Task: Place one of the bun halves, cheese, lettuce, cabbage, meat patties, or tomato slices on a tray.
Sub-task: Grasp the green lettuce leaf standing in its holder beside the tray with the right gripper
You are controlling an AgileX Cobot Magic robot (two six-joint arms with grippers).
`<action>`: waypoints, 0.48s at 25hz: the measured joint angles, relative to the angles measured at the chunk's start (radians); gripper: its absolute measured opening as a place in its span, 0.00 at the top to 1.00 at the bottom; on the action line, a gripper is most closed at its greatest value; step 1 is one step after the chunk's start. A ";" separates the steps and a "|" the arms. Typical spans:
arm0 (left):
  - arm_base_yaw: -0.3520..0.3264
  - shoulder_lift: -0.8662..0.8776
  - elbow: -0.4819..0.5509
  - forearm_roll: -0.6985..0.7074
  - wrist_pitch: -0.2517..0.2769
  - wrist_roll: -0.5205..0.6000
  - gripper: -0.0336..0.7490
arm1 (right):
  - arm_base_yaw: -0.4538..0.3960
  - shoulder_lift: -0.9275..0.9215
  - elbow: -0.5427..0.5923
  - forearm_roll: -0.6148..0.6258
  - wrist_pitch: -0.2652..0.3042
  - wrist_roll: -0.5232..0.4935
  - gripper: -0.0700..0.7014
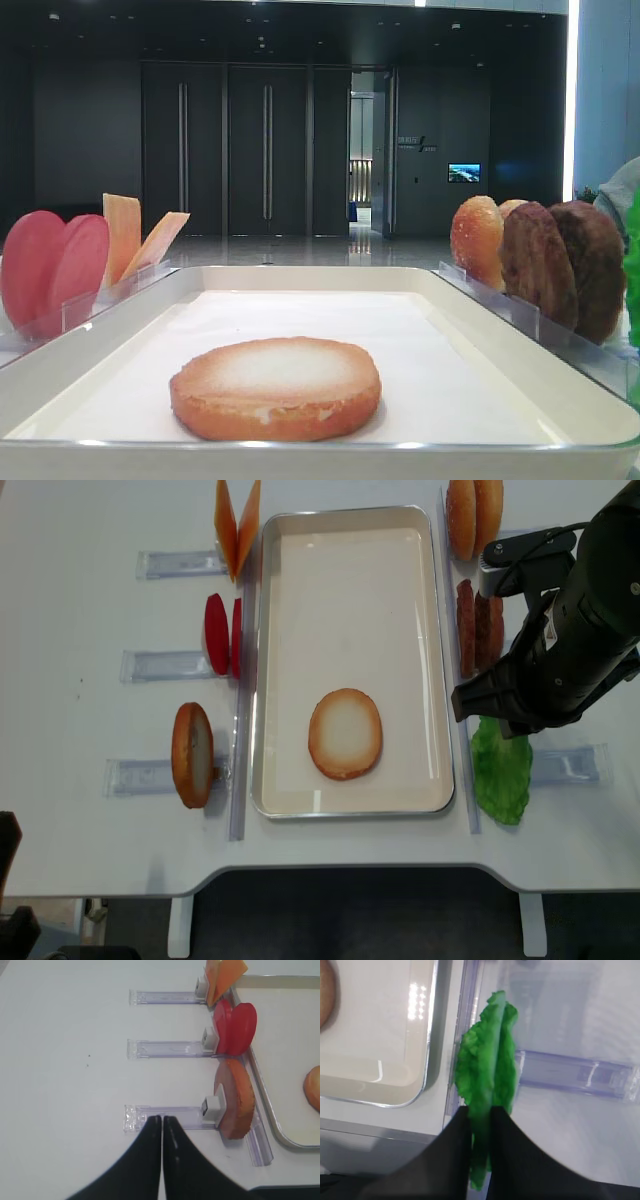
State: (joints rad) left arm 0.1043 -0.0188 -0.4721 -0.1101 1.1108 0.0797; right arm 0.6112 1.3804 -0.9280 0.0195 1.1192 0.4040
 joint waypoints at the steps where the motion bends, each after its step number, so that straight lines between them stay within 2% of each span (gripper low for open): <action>1: 0.000 0.000 0.000 0.000 0.000 0.000 0.96 | 0.000 0.000 0.001 0.001 0.000 0.000 0.78; 4: 0.000 0.000 0.000 0.000 0.000 0.000 0.96 | 0.000 0.000 0.001 0.002 0.001 0.000 0.86; 12: 0.000 0.000 0.000 0.000 0.000 0.000 0.96 | 0.000 0.000 0.001 0.006 0.005 0.003 0.86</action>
State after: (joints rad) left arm 0.1043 -0.0188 -0.4721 -0.1101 1.1108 0.0797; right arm 0.6112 1.3804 -0.9270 0.0255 1.1245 0.4070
